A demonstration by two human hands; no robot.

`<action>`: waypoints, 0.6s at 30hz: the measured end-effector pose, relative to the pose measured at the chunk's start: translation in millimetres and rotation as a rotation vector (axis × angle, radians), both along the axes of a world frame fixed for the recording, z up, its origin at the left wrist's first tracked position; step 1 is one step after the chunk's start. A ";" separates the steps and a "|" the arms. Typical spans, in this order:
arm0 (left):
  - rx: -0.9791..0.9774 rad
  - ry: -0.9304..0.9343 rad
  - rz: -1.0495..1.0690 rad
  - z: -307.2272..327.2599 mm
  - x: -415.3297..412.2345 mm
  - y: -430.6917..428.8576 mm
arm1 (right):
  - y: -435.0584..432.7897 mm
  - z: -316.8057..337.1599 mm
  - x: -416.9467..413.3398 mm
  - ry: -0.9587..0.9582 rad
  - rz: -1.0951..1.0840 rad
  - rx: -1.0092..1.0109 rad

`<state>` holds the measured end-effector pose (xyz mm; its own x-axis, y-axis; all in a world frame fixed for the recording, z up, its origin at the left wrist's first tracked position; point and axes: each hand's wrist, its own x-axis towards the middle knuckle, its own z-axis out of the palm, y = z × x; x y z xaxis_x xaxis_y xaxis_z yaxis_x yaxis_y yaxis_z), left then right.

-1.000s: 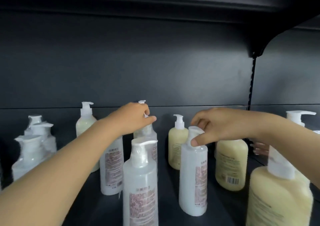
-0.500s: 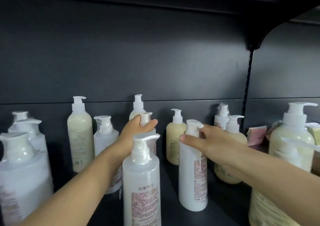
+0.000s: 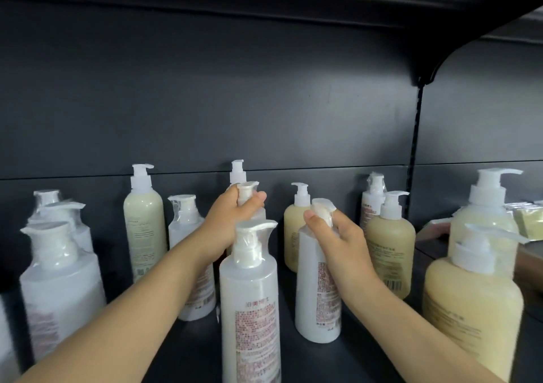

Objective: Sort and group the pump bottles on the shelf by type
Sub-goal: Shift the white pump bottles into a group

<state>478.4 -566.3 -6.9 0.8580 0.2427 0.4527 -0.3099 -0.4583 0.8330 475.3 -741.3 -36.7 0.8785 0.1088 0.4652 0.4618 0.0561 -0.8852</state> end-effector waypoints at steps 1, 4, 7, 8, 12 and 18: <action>0.000 -0.019 0.009 3.9 -5.0 0.0 | -1.6 0.0 0.4 0.007 -0.003 0.021; -0.026 -0.045 0.044 18.1 -23.0 -2.8 | -7.0 1.7 -0.4 -0.020 -0.015 0.064; -0.045 -0.060 0.064 32.5 -43.0 -5.1 | -14.0 7.5 -7.1 -0.063 -0.015 0.047; -0.052 -0.064 0.065 36.9 -50.3 -5.5 | -16.2 10.9 -10.4 -0.074 -0.012 0.033; -0.026 -0.086 0.096 50.0 -79.2 -3.1 | -24.1 27.8 -27.0 -0.110 -0.020 -0.008; -0.030 -0.110 0.085 58.5 -132.4 7.2 | -26.1 46.5 -69.4 -0.222 -0.046 -0.071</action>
